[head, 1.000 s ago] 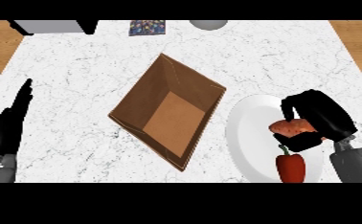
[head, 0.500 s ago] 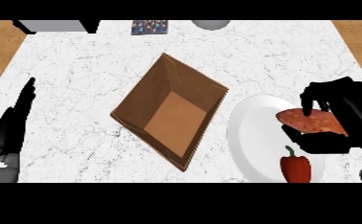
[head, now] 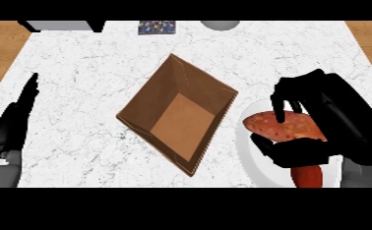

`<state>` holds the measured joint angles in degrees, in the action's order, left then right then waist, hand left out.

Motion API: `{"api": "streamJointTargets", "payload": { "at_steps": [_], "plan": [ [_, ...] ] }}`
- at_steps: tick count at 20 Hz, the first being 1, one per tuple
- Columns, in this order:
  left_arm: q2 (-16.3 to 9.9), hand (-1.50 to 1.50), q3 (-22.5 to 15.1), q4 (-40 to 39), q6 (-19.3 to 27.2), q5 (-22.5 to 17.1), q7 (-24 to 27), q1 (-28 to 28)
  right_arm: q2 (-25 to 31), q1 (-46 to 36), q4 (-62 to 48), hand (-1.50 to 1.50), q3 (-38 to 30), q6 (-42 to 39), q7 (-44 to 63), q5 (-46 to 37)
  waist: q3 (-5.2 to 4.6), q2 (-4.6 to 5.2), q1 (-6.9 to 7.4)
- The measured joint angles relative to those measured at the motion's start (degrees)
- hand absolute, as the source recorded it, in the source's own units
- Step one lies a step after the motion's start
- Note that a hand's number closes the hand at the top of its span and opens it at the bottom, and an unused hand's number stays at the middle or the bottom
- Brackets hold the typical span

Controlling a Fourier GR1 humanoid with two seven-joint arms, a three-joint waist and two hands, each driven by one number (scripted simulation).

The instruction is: Pick the sweet potato from the plate and place it in the cardboard box

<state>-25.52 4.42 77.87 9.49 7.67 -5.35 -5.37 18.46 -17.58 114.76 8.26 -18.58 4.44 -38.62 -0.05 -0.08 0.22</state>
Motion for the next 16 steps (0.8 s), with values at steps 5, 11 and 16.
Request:
{"api": "streamJointTargets", "payload": {
  "at_steps": [5, 11, 16],
  "plan": [
    [1.36, 0.0, -0.03, -1.09, 0.35, 1.11, 1.31, 0.03, -8.42, -8.73, -2.16, 1.5, 3.47, -2.04, 10.72, 0.2, -0.01, 0.04, 0.2],
    [1.27, 0.0, 0.42, -1.22, -0.74, 1.57, 0.81, -0.78, -15.97, -18.22, -13.38, 1.5, 6.83, 1.97, 18.47, 0.51, 0.0, 0.15, 0.6],
    [1.72, 0.0, 0.98, -2.33, -1.03, 1.98, 1.83, -1.34, -17.71, -25.67, -27.14, 1.5, 10.27, 10.43, 19.81, 2.84, 0.0, 0.26, 0.98]
  ]
}}
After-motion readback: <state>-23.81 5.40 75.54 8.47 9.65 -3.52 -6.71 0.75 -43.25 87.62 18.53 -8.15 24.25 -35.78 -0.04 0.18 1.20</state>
